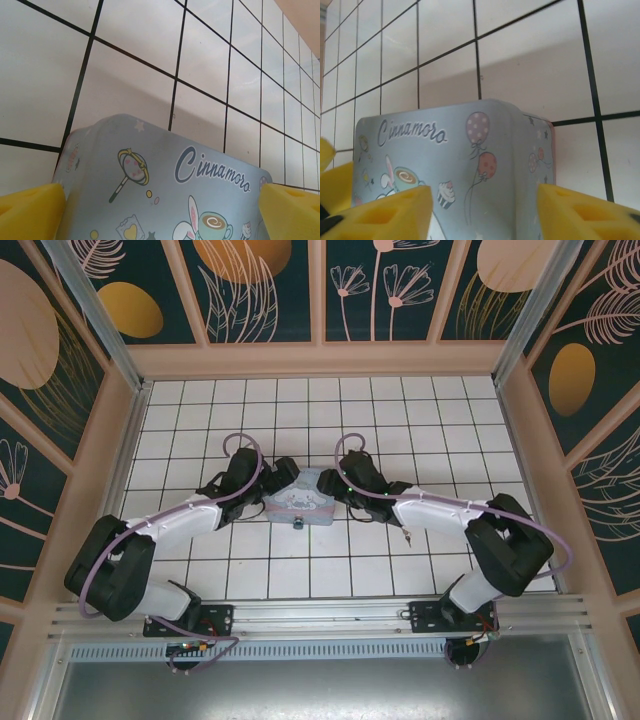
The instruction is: Unlock a padlock with a key
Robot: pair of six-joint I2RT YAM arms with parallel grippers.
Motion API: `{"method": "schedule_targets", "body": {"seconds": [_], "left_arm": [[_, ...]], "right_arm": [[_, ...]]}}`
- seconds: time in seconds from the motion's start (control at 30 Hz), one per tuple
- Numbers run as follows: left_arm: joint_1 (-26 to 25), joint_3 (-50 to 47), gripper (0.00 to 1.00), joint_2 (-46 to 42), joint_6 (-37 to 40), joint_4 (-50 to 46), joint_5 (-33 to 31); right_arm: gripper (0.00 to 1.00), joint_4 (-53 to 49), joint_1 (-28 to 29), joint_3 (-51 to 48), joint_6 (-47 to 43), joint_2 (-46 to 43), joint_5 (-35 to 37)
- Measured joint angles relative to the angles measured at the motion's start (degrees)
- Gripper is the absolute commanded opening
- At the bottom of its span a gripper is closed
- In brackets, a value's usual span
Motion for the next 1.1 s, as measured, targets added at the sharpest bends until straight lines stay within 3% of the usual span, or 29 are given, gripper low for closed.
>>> {"method": "schedule_targets", "body": {"seconds": [0.2,0.53,0.83,1.1], "left_arm": [[-0.07,2.75,0.99,-0.02,3.39,-1.57,-3.37],[-0.07,4.68,0.99,-6.10,8.28,-5.81,-7.32],[-0.07,0.94,0.99,-12.57,8.92,-5.22,-1.29],[-0.07,-0.15,0.99,-13.75,10.60,-6.03,-2.60]], "right_arm": [[0.75,-4.33,-1.27,-1.75,-0.09,-10.64,2.14],[0.74,-19.30,-6.88,-14.12,1.29,-32.37,6.12],[0.74,-26.29,-7.48,-18.47,1.51,-31.26,6.47],[0.74,-26.23,-10.91,-18.71,0.96,-27.28,6.86]]}}
